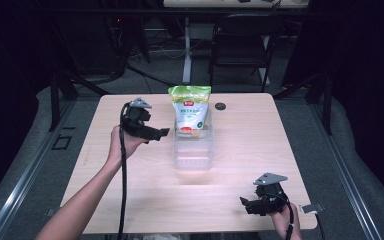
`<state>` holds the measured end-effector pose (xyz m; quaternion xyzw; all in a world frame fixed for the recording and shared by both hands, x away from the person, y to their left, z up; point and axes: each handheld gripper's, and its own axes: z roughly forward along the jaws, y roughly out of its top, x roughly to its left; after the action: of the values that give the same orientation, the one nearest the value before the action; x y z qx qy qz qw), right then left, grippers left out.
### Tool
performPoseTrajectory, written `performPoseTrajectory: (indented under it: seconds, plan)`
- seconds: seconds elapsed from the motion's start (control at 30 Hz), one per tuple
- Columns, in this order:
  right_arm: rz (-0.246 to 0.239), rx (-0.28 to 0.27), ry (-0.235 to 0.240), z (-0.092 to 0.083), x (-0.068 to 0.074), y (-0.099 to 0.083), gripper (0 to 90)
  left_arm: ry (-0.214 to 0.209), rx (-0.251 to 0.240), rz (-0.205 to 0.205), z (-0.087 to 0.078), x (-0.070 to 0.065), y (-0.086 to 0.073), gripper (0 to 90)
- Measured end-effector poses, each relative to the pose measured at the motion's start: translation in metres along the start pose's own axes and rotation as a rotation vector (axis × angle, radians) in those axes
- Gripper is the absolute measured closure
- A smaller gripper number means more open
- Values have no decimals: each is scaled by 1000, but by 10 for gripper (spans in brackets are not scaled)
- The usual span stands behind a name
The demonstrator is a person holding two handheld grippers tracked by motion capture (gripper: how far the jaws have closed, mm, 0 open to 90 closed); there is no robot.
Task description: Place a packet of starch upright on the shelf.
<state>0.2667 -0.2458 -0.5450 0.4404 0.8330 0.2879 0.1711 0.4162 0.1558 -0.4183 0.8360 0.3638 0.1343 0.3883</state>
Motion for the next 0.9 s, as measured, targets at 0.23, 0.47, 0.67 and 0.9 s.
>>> performPoseTrajectory:
  seconds: [0.23,0.47,0.67,0.9]
  plan:
    - [-5,2,2,1,2,1,148,-43,9,-5,-25,-11,-29,54]
    - [-6,5,4,1,2,1,148,-40,49,-29,-37,-19,-70,22]
    - [-10,8,2,1,2,1,148,-49,80,-45,-37,-25,-96,6]
    - [-12,8,1,1,2,0,148,-76,89,-73,-34,-34,-126,0]
